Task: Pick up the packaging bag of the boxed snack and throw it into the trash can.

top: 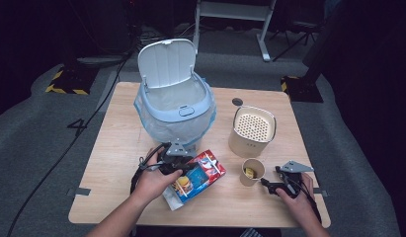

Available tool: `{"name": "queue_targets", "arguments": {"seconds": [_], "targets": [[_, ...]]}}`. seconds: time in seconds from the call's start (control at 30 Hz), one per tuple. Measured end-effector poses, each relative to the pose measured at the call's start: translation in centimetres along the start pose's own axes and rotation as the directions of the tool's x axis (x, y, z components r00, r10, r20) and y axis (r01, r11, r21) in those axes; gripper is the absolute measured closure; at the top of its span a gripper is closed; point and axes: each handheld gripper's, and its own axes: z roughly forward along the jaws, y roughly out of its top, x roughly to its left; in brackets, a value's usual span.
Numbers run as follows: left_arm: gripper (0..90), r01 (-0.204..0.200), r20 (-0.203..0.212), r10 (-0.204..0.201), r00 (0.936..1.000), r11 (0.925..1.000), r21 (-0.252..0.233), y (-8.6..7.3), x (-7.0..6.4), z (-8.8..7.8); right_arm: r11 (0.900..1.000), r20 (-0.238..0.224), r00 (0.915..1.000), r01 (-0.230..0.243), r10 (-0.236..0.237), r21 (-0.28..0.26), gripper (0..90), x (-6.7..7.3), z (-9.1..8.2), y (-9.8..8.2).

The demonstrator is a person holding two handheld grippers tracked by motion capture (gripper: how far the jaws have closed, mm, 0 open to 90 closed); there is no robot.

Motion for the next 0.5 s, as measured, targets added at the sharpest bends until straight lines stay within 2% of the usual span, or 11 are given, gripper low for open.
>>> {"name": "queue_targets", "arguments": {"seconds": [0.13, 0.3, 0.5], "targets": [[72.2, -0.002, -0.006, 0.001, 1.0, 0.9976, -0.069, 0.7, 0.0, -1.1, 1.0, 0.0, 1.0, -0.001, 0.001, 0.0, 17.8, 0.0, 0.0, 0.0], [72.2, -0.02, -0.024, 0.018, 0.9995, 0.9925, -0.121, 1.8, -0.2, -2.3, 1.0, 0.0, 1.0, 0.0, 0.0, 0.0, 17.8, 0.0, 0.0, 0.0], [72.7, -0.054, -0.05, 0.045, 0.9977, 0.9799, -0.192, 3.6, -0.3, -3.9, 1.0, 0.0, 1.0, -0.001, 0.001, 0.0, 17.8, 0.0, 0.0, 0.0]]}}
